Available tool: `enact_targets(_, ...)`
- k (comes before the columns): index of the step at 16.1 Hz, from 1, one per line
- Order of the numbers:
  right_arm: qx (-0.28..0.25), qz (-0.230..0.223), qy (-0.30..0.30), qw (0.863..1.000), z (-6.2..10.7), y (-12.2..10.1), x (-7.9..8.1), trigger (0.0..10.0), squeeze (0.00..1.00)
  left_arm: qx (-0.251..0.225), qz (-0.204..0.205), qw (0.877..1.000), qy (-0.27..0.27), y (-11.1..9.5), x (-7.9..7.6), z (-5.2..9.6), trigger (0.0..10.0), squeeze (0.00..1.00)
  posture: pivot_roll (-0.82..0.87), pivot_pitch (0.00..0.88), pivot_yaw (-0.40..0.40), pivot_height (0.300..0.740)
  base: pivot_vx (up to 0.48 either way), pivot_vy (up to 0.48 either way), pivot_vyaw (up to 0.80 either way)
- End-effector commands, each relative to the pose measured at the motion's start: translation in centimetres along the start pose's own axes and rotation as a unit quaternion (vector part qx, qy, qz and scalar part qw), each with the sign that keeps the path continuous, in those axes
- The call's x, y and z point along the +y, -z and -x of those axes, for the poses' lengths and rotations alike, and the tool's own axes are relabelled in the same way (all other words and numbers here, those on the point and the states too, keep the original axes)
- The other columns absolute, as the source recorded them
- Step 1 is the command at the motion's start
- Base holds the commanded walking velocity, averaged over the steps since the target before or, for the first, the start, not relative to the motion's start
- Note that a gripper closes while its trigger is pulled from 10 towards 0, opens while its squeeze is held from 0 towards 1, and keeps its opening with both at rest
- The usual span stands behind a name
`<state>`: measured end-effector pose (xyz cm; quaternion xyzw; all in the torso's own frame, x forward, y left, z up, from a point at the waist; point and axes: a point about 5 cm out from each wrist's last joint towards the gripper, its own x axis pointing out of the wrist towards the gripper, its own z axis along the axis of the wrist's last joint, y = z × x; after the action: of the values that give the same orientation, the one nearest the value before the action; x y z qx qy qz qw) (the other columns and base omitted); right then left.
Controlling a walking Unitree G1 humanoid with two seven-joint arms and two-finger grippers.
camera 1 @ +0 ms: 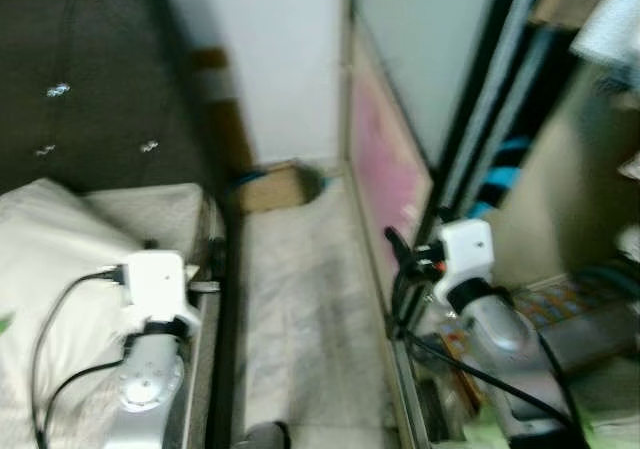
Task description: Clean up the room
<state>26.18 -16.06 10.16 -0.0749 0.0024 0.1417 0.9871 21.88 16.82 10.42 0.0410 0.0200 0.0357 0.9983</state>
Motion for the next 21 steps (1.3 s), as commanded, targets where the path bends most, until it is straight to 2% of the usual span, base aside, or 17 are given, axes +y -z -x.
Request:
enact_targets(1,-0.011,-0.001,-0.008,1.000,-0.3,-0.5,0.4,10.0,0.00,-0.003,-0.012,1.000,-0.011,-0.1,0.7,0.0,10.0,0.00,0.01,0.040,-0.001,0.740,0.000,0.000,0.80)
enact_targets(12,-0.017,-0.002,-0.013,1.000,-0.7,-0.5,0.5,10.0,0.00,-0.008,-0.010,1.000,-0.012,-0.3,0.3,-0.4,10.0,0.00,0.02,0.028,-0.011,0.740,0.000,0.000,0.80)
enact_targets(21,-0.017,-0.003,-0.004,1.000,-1.3,-0.6,0.5,10.0,0.00,-0.015,-0.016,1.000,-0.017,-0.6,0.7,-0.7,10.0,0.00,0.03,0.053,-0.015,0.740,0.000,0.000,0.80)
